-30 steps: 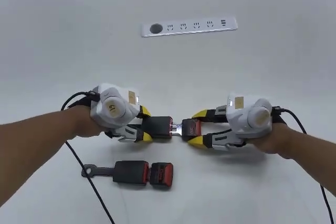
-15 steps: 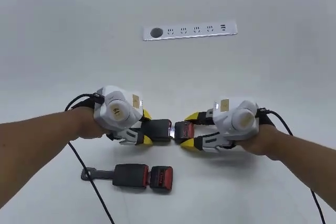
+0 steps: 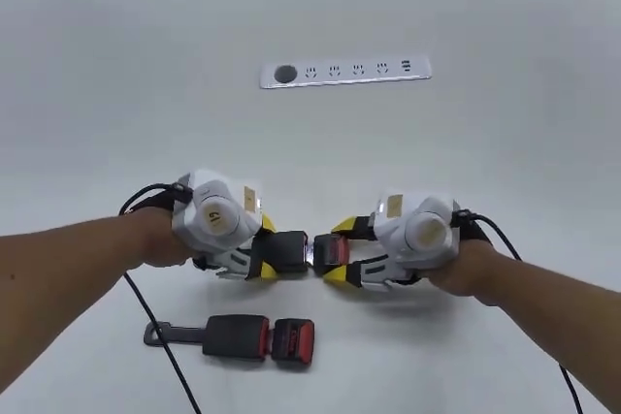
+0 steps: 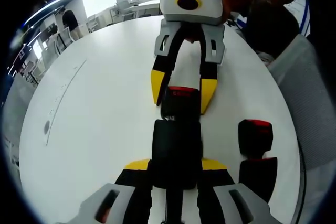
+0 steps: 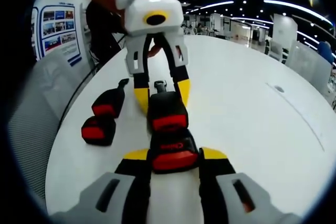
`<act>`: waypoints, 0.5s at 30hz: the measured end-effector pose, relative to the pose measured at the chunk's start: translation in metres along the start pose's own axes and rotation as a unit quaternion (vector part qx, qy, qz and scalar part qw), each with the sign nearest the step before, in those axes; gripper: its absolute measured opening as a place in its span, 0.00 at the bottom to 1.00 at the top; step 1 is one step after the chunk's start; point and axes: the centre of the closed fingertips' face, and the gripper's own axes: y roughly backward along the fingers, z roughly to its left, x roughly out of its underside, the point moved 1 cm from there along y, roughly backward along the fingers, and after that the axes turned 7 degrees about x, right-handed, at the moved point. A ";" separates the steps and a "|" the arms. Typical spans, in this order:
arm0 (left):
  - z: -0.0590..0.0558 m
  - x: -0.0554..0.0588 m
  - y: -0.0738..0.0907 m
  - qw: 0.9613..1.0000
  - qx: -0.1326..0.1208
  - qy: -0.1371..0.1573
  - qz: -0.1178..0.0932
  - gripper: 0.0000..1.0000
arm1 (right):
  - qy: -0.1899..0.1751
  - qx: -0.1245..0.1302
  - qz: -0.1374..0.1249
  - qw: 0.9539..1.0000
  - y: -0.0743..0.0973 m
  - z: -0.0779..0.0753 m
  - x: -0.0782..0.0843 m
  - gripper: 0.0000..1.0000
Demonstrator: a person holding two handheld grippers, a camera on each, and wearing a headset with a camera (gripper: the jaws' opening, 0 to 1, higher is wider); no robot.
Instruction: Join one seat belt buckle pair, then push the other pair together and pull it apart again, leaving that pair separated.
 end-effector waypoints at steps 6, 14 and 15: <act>0.000 0.000 0.000 1.000 0.003 -0.004 0.005 0.34 | 0.002 0.001 0.003 1.000 0.000 -0.001 -0.001 0.36; -0.001 -0.001 0.000 1.000 0.009 -0.020 0.019 0.34 | 0.013 0.005 0.011 1.000 -0.001 -0.001 0.000 0.36; -0.001 0.000 0.000 1.000 0.009 -0.019 0.019 0.34 | 0.014 0.004 0.012 1.000 -0.001 -0.001 0.000 0.36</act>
